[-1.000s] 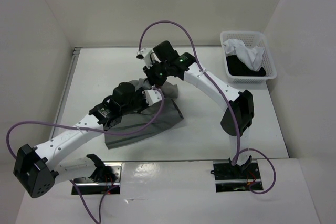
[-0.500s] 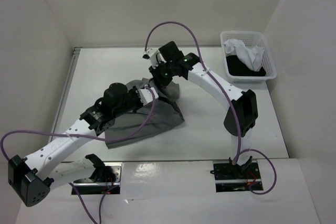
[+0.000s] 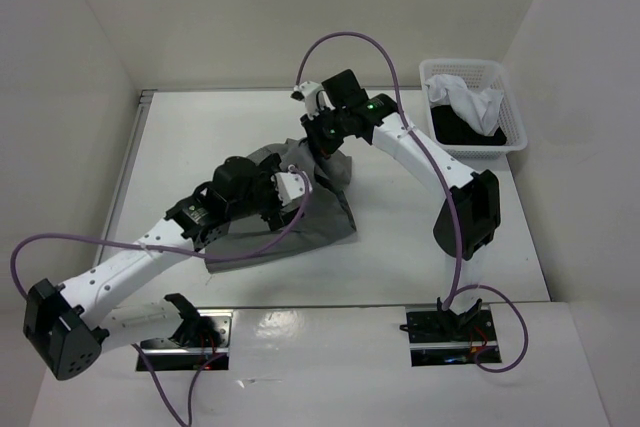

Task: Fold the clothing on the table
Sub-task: Flatten the skirt out

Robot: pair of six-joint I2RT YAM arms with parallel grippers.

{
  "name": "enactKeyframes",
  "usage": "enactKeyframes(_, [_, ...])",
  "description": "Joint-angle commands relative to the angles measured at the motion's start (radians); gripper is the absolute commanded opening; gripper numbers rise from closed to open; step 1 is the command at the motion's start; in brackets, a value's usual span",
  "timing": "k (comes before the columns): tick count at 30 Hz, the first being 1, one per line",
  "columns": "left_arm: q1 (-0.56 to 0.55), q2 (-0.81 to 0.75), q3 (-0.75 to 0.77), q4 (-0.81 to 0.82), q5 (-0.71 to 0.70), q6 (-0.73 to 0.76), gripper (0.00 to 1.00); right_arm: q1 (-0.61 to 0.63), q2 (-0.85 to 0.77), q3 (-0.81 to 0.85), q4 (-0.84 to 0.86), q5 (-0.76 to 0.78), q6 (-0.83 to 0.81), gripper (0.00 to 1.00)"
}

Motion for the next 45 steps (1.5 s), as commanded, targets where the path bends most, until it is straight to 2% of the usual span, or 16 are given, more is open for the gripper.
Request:
enactKeyframes(1, [-0.018,0.041,0.087,0.034,-0.009,-0.073,0.99,0.006,-0.037,0.022,0.045,-0.028,0.026,0.0])
enactKeyframes(7, [-0.027,0.198,0.222,0.057,-0.091,-0.268,0.99,0.006,-0.028,0.021,0.076,0.009,0.072,0.0])
enactKeyframes(12, [-0.027,0.275,0.388,-0.007,-0.139,-0.46,0.99,0.006,-0.028,0.011,0.103,0.082,0.096,0.0])
enactKeyframes(14, [-0.027,0.287,0.399,-0.021,-0.167,-0.507,0.99,0.006,-0.028,0.011,0.113,0.11,0.105,0.0])
enactKeyframes(23, [-0.027,0.393,0.468,-0.086,-0.205,-0.615,0.99,0.006,0.0,0.024,0.113,0.202,0.135,0.0])
enactKeyframes(30, [-0.027,0.472,0.449,-0.086,-0.277,-0.647,0.98,0.006,0.0,0.024,0.122,0.265,0.156,0.0])
enactKeyframes(33, [-0.027,0.483,0.449,-0.086,-0.318,-0.647,0.91,0.006,0.0,0.024,0.122,0.274,0.156,0.0])
enactKeyframes(36, [-0.027,0.462,0.431,-0.086,-0.358,-0.647,0.89,0.006,0.0,0.024,0.131,0.285,0.156,0.0])
enactKeyframes(40, [-0.027,0.421,0.41,-0.064,-0.423,-0.624,0.72,0.006,-0.009,0.015,0.131,0.294,0.156,0.0])
enactKeyframes(41, [-0.027,0.42,0.409,-0.064,-0.433,-0.615,0.62,0.006,-0.009,0.015,0.131,0.294,0.156,0.0])
enactKeyframes(44, [-0.027,0.42,0.409,-0.055,-0.443,-0.603,0.48,0.006,-0.009,0.015,0.131,0.294,0.156,0.0])
enactKeyframes(45, [-0.027,0.42,0.409,-0.055,-0.443,-0.603,0.4,0.006,-0.009,0.015,0.131,0.294,0.156,0.0])
